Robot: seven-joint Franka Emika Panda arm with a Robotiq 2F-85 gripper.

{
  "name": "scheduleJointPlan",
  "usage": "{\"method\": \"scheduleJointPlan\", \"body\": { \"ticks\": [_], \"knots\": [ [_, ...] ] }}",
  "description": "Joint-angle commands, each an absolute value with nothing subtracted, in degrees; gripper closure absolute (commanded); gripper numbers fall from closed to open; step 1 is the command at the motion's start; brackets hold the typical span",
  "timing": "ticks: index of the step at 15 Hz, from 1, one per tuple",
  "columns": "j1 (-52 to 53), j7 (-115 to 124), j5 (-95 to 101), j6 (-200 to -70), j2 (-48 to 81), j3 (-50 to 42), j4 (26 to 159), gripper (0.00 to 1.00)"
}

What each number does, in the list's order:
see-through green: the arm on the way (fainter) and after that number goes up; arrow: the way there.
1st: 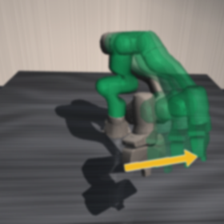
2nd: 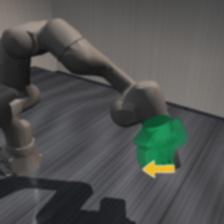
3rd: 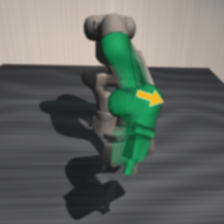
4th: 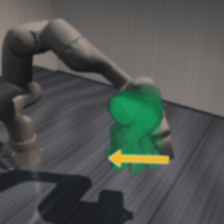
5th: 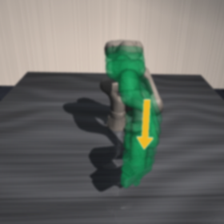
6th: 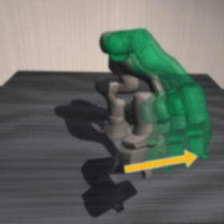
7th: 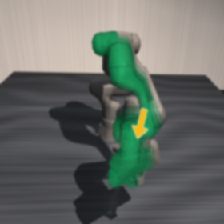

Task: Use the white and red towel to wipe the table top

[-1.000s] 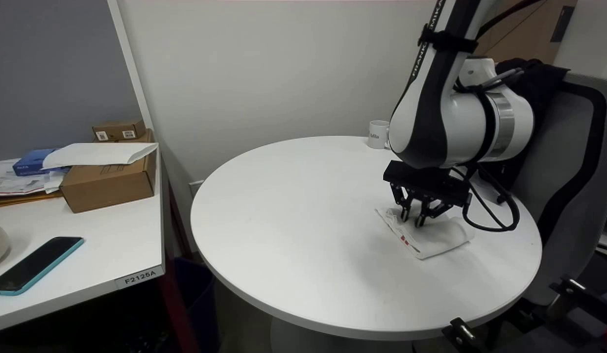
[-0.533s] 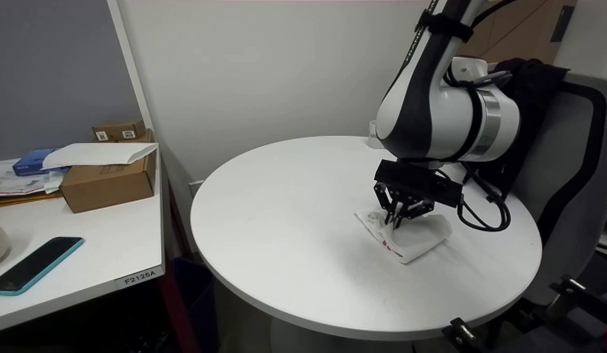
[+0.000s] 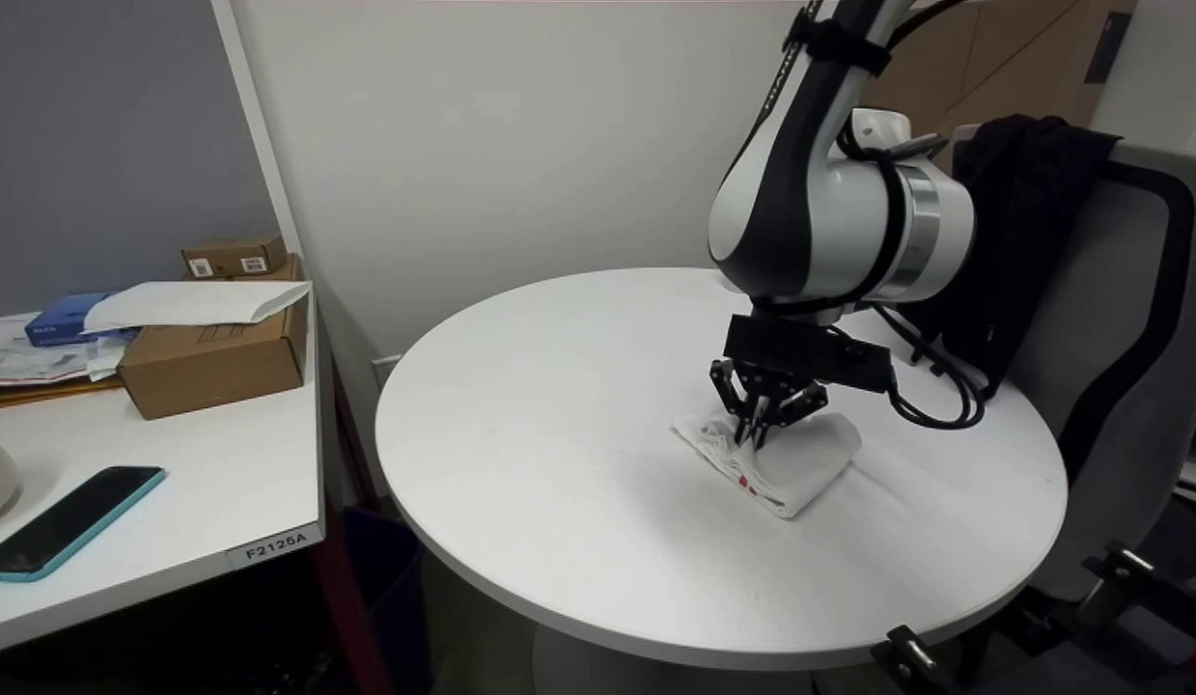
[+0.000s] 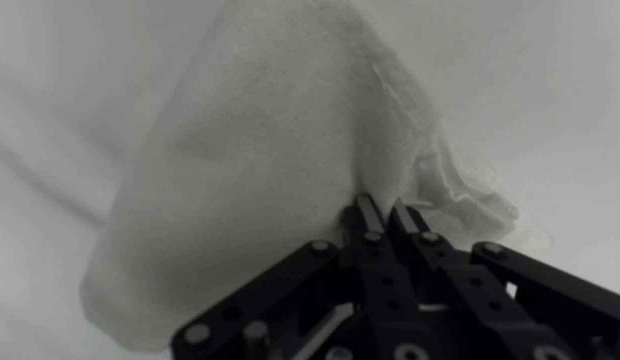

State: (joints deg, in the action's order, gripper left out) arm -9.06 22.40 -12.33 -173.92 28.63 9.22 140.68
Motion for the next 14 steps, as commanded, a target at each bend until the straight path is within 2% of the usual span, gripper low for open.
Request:
{"method": "scheduleJointPlan", "body": {
  "ticks": [1, 8, 14],
  "knots": [
    [-3.5, 21.0, -13.3, -169.7, 37.0, 4.7, 131.1, 0.98],
    [-4.5, 19.3, -13.8, -161.3, 41.5, 0.9, 118.6, 0.97],
    [-12.3, 15.2, -17.2, -163.1, 37.7, -1.5, 124.9, 0.98]
  ]
}}
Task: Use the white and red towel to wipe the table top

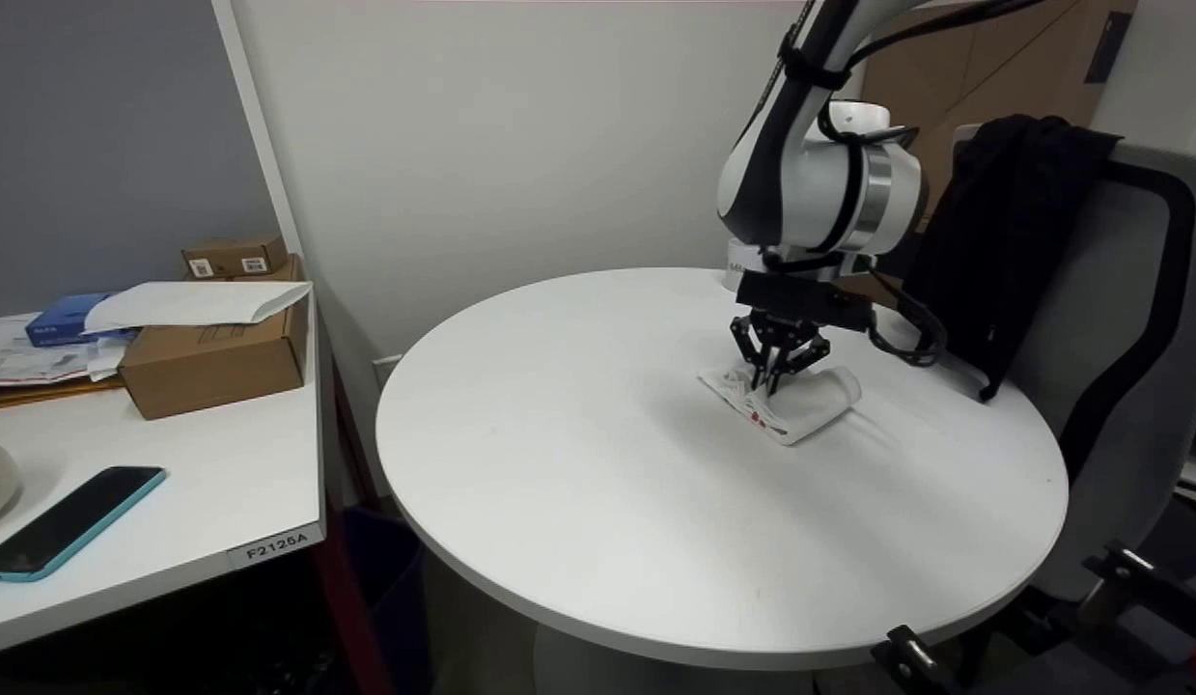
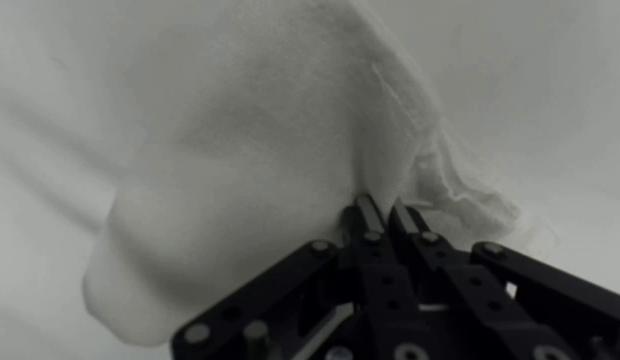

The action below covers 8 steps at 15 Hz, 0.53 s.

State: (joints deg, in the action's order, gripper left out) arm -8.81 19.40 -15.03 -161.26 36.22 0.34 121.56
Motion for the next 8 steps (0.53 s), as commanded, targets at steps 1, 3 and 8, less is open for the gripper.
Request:
{"method": "scheduleJointPlan", "body": {
  "ticks": [1, 3, 8],
  "knots": [
    [-13.8, 14.1, -17.8, -163.5, 36.8, -1.8, 126.2, 0.98],
    [-16.3, 11.4, -18.4, -164.8, 34.3, -2.4, 130.9, 0.98],
    [-21.7, 0.7, -19.3, -167.6, 27.3, 3.5, 144.6, 0.98]
  ]
}}
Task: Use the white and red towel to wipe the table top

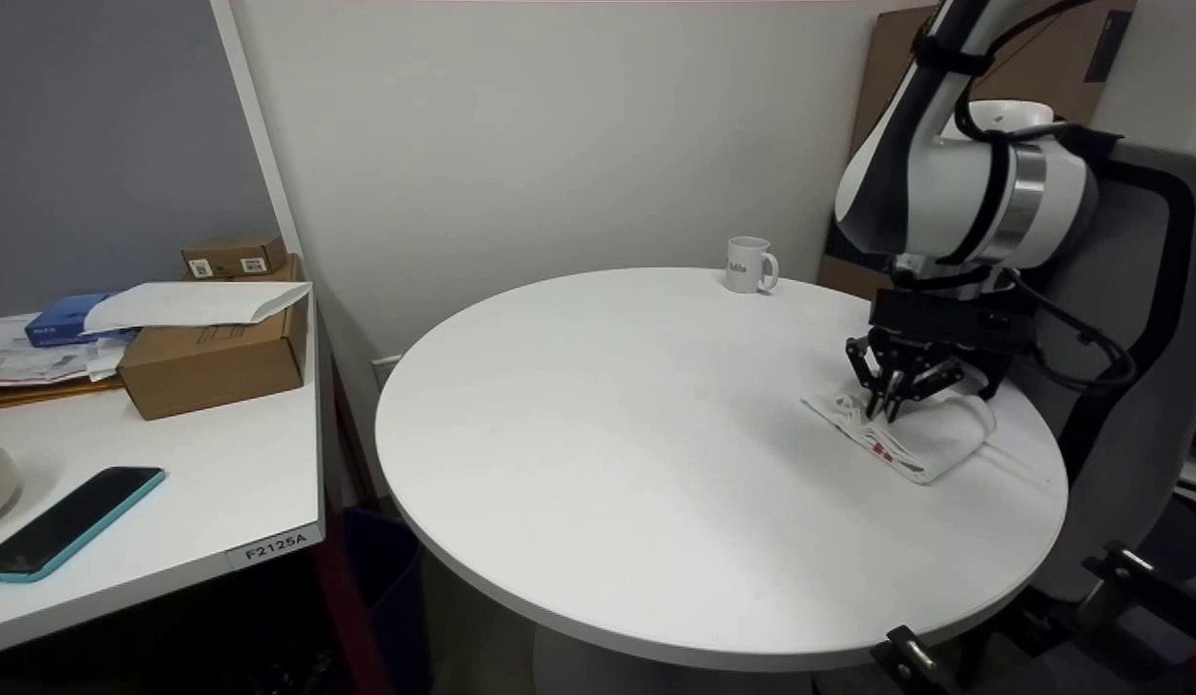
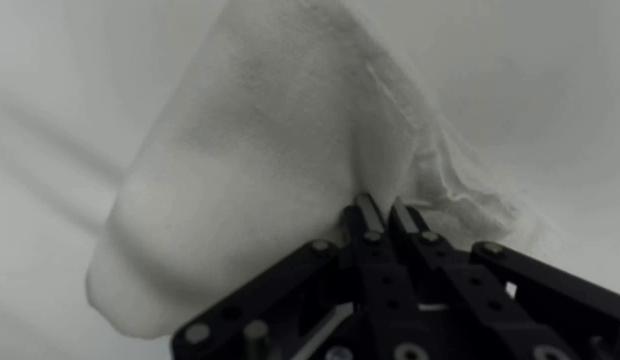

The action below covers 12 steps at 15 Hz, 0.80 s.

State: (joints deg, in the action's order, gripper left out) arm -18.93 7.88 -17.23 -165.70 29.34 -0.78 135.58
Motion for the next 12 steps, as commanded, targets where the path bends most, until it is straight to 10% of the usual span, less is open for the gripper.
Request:
{"method": "scheduleJointPlan", "body": {
  "ticks": [1, 7, 12],
  "knots": [
    [-22.6, -1.6, -19.5, -168.2, 26.2, 5.1, 147.0, 0.98],
    [-28.8, -10.1, -24.2, -176.8, 24.4, 23.2, 158.7, 0.98],
    [-21.1, -3.9, -22.7, -178.1, 30.8, 21.3, 150.8, 0.98]
  ]
}}
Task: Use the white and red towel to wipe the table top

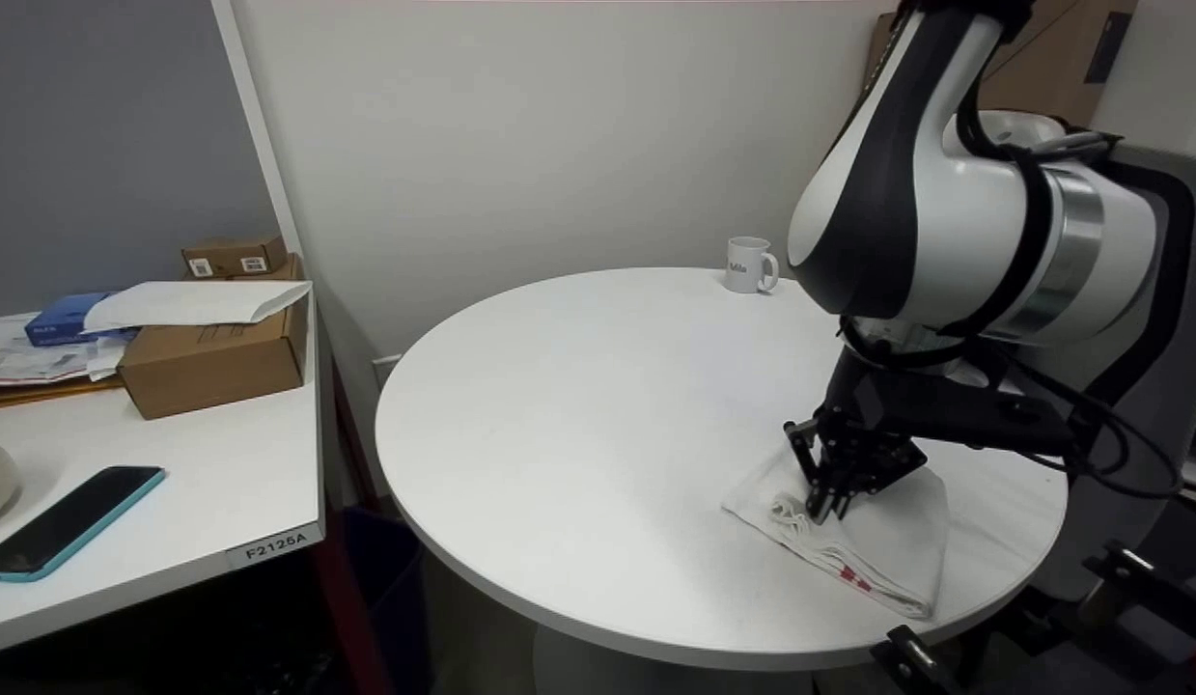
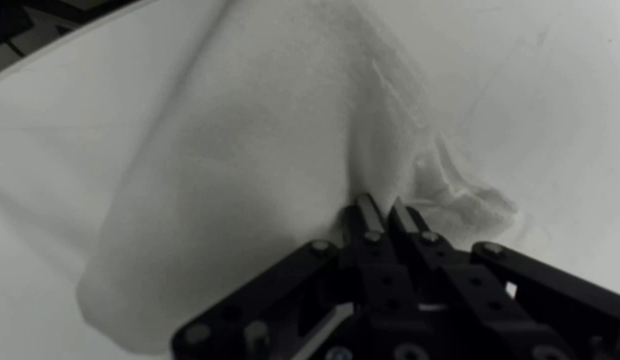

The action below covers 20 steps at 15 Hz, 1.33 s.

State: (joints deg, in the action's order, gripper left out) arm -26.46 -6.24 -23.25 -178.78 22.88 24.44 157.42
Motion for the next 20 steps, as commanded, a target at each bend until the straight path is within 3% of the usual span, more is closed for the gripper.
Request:
{"method": "scheduleJointPlan", "body": {
  "ticks": [1, 11, 16, 20],
  "knots": [
    [-20.1, -0.9, -20.1, -176.8, 31.2, 20.3, 149.2, 0.98],
    [-5.5, 8.9, -19.5, -154.5, 40.3, 8.6, 117.0, 0.97],
    [-7.6, 9.2, -20.7, -147.5, 44.8, 3.8, 105.1, 0.98],
    [-12.1, 7.4, -21.0, -147.7, 44.8, 0.1, 104.2, 0.98]
  ]
}}
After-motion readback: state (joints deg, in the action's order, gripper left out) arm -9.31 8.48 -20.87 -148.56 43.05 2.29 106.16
